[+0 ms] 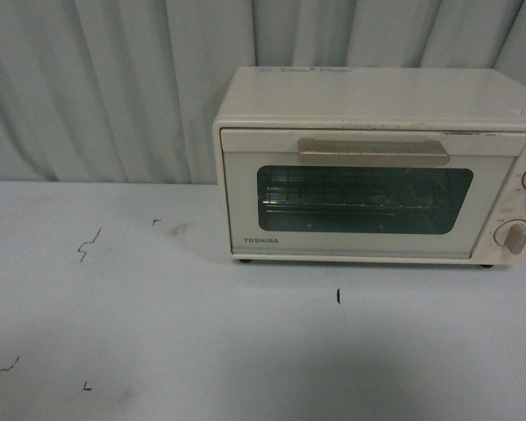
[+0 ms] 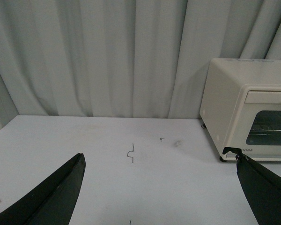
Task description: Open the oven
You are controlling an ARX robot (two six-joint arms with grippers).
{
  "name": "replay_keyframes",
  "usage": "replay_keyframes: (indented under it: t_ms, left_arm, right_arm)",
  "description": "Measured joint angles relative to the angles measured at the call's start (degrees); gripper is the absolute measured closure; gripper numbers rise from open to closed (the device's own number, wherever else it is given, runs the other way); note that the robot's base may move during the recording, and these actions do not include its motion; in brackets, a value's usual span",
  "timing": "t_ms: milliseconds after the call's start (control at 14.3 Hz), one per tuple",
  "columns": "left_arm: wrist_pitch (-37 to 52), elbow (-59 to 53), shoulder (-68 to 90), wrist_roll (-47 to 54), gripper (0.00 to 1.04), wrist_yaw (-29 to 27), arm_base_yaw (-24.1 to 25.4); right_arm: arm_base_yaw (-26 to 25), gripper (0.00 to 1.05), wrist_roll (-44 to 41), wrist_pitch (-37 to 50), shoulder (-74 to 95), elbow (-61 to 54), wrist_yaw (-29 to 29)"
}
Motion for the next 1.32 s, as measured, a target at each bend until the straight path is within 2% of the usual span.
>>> replay_keyframes:
  t_ms: [349, 418, 488, 558, 697, 767, 836, 976, 1324]
  left_arm:
    - [-0.04, 0.0, 0.0, 0.0, 0.07, 0.0, 0.0]
    - [-8.79, 2.67, 1.88, -1.2, 0.07, 2.34, 0.28]
    - [-20.02, 9.18, 12.92, -5.84, 0.07, 5.11, -2.14]
    - [-23.8, 14.99, 23.06, -11.28, 0.07, 4.02, -8.24]
    - [-12.92, 19.08, 35.87, -21.84, 0.07, 2.78, -16.33]
    - [-1.25, 21.4, 50.8, -31.67, 0.07, 4.87, -22.23]
    - [4.98, 23.06, 60.57, -36.89, 0.07, 6.03, -24.98]
    - [16.52, 29.86, 83.19, -49.53, 0.07, 3.98, -31.26]
    - [24.41, 33.24, 100.39, -62.6, 0.07, 0.83, -33.92]
  right_arm:
    - [0.0, 0.06, 0.0, -0.22, 0.02, 0.0, -0.02]
    - [0.0, 0.06, 0.0, -0.22, 0.02, 0.0, 0.0]
    - [0.0, 0.06, -0.02, -0.15, 0.02, 0.0, -0.02]
    - [0.04, 0.06, -0.02, -0.15, 0.0, 0.0, -0.04]
    - [0.04, 0.06, 0.0, -0.2, 0.02, 0.0, -0.02]
    - [0.26, 0.06, 0.0, -0.17, 0.02, 0.0, -0.02]
    - [0.26, 0.06, -0.02, -0.17, 0.02, 0.0, -0.02]
    - [0.26, 0.06, 0.0, -0.17, 0.02, 0.0, -0.02]
    - [0.26, 0.06, 0.0, -0.17, 0.02, 0.0, -0.02]
